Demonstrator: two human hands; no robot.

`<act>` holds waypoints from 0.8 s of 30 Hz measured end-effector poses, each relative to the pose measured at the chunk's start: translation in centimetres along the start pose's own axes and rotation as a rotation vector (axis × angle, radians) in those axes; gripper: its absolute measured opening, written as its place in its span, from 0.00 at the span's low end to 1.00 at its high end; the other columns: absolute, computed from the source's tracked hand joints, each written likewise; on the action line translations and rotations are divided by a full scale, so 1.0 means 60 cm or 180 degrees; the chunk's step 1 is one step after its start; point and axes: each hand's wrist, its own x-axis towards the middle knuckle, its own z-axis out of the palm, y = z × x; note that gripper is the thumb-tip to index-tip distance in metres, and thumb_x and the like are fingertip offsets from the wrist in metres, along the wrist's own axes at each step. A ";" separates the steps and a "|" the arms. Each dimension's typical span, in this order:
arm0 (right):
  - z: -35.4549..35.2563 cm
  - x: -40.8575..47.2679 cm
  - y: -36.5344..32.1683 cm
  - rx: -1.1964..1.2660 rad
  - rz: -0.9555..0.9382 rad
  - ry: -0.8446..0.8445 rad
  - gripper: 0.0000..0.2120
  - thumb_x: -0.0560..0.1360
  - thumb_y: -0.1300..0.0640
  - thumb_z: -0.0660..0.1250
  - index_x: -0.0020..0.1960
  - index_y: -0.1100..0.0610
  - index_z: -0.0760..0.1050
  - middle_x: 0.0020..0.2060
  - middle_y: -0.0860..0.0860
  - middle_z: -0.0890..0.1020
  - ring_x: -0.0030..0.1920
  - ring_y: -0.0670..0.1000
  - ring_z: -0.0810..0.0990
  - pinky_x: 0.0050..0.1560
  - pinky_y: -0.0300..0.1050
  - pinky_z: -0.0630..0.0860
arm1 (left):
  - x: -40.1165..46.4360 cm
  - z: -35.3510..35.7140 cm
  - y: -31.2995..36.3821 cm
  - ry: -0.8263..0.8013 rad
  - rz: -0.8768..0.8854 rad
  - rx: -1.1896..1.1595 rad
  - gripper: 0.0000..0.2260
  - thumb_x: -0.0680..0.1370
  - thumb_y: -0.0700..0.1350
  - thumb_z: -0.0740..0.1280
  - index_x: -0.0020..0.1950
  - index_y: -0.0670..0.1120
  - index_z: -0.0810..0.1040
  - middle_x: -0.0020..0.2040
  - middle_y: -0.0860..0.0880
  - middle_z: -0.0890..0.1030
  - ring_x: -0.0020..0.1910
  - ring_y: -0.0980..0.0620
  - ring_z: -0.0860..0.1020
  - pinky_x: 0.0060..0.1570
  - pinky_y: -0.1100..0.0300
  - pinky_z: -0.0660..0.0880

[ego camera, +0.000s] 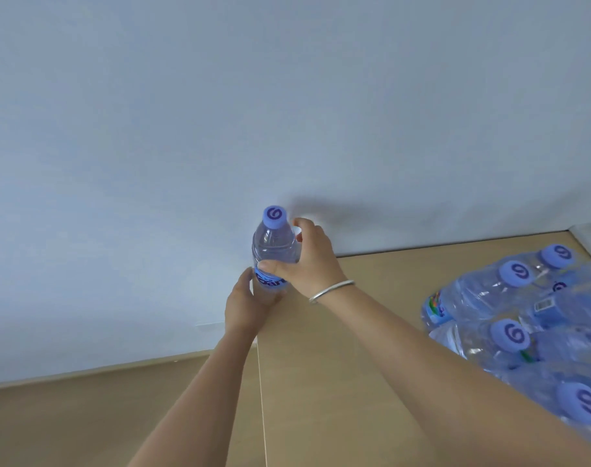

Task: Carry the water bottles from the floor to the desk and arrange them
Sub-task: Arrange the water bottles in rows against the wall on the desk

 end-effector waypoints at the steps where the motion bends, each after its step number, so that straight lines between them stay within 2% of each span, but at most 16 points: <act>1: -0.007 -0.013 0.001 -0.0029 -0.0018 -0.0029 0.39 0.64 0.46 0.76 0.67 0.57 0.63 0.53 0.51 0.70 0.58 0.52 0.69 0.54 0.39 0.65 | -0.009 -0.007 0.004 -0.0042 -0.0072 0.0103 0.37 0.68 0.55 0.74 0.73 0.46 0.63 0.69 0.50 0.70 0.68 0.49 0.69 0.58 0.57 0.69; 2: -0.014 -0.027 0.003 -0.0040 -0.0028 -0.0046 0.37 0.65 0.47 0.75 0.68 0.56 0.63 0.54 0.51 0.70 0.59 0.52 0.69 0.54 0.40 0.66 | -0.018 -0.014 0.008 -0.0083 -0.0116 0.0175 0.41 0.68 0.56 0.74 0.75 0.45 0.59 0.72 0.49 0.66 0.70 0.49 0.66 0.62 0.57 0.67; 4: -0.032 -0.053 0.008 -0.0007 0.0010 -0.0023 0.32 0.69 0.50 0.72 0.68 0.55 0.63 0.58 0.52 0.71 0.61 0.52 0.70 0.56 0.40 0.66 | -0.038 -0.028 0.022 -0.0108 -0.0103 0.0227 0.44 0.67 0.56 0.75 0.75 0.44 0.57 0.73 0.49 0.65 0.70 0.49 0.66 0.59 0.59 0.67; 8: -0.074 -0.104 0.004 0.0223 0.0133 0.0105 0.24 0.71 0.53 0.69 0.65 0.54 0.67 0.54 0.50 0.74 0.56 0.50 0.74 0.53 0.40 0.69 | -0.091 -0.035 0.056 -0.0087 0.0182 0.0308 0.37 0.67 0.54 0.75 0.71 0.45 0.65 0.68 0.50 0.71 0.61 0.51 0.72 0.48 0.62 0.67; 12: -0.118 -0.169 0.003 0.0188 -0.0032 0.0149 0.17 0.72 0.56 0.67 0.59 0.57 0.72 0.54 0.52 0.77 0.47 0.46 0.73 0.51 0.39 0.69 | -0.167 -0.009 0.075 -0.0130 0.0408 0.0318 0.35 0.67 0.53 0.76 0.71 0.47 0.67 0.66 0.50 0.73 0.61 0.53 0.72 0.46 0.64 0.68; 14: -0.144 -0.211 0.009 0.0127 -0.0228 0.0144 0.13 0.72 0.57 0.67 0.55 0.57 0.74 0.52 0.51 0.78 0.46 0.45 0.72 0.50 0.38 0.69 | -0.213 0.018 0.083 -0.0200 0.0478 0.0279 0.35 0.67 0.52 0.76 0.70 0.46 0.67 0.64 0.49 0.74 0.59 0.55 0.72 0.45 0.66 0.68; 15: -0.158 -0.233 0.014 0.0105 -0.0327 0.0144 0.12 0.72 0.57 0.67 0.54 0.57 0.75 0.51 0.51 0.79 0.46 0.44 0.72 0.50 0.37 0.69 | -0.234 0.034 0.086 -0.0255 0.0507 0.0250 0.34 0.67 0.51 0.77 0.69 0.45 0.68 0.63 0.48 0.75 0.59 0.54 0.73 0.47 0.66 0.69; 17: -0.190 -0.273 0.025 0.0101 -0.0467 0.0158 0.10 0.72 0.57 0.67 0.52 0.57 0.75 0.50 0.50 0.79 0.46 0.44 0.72 0.49 0.36 0.68 | -0.277 0.069 0.093 -0.0383 0.0548 0.0218 0.32 0.66 0.48 0.77 0.67 0.42 0.71 0.61 0.46 0.76 0.61 0.51 0.73 0.52 0.64 0.68; 20: -0.240 -0.317 0.042 0.0126 -0.0582 0.0264 0.09 0.72 0.56 0.68 0.51 0.57 0.76 0.49 0.49 0.78 0.48 0.44 0.73 0.50 0.36 0.68 | -0.330 0.119 0.108 -0.0543 0.0580 0.0108 0.31 0.67 0.45 0.77 0.66 0.40 0.71 0.59 0.44 0.76 0.60 0.50 0.73 0.54 0.62 0.68; 24: -0.317 -0.331 0.064 -0.0217 -0.0559 0.0507 0.11 0.73 0.58 0.66 0.54 0.60 0.75 0.53 0.53 0.77 0.53 0.51 0.75 0.56 0.43 0.71 | -0.377 0.165 0.127 -0.0570 0.0616 -0.0072 0.30 0.67 0.44 0.77 0.66 0.40 0.71 0.58 0.44 0.76 0.55 0.52 0.72 0.52 0.62 0.68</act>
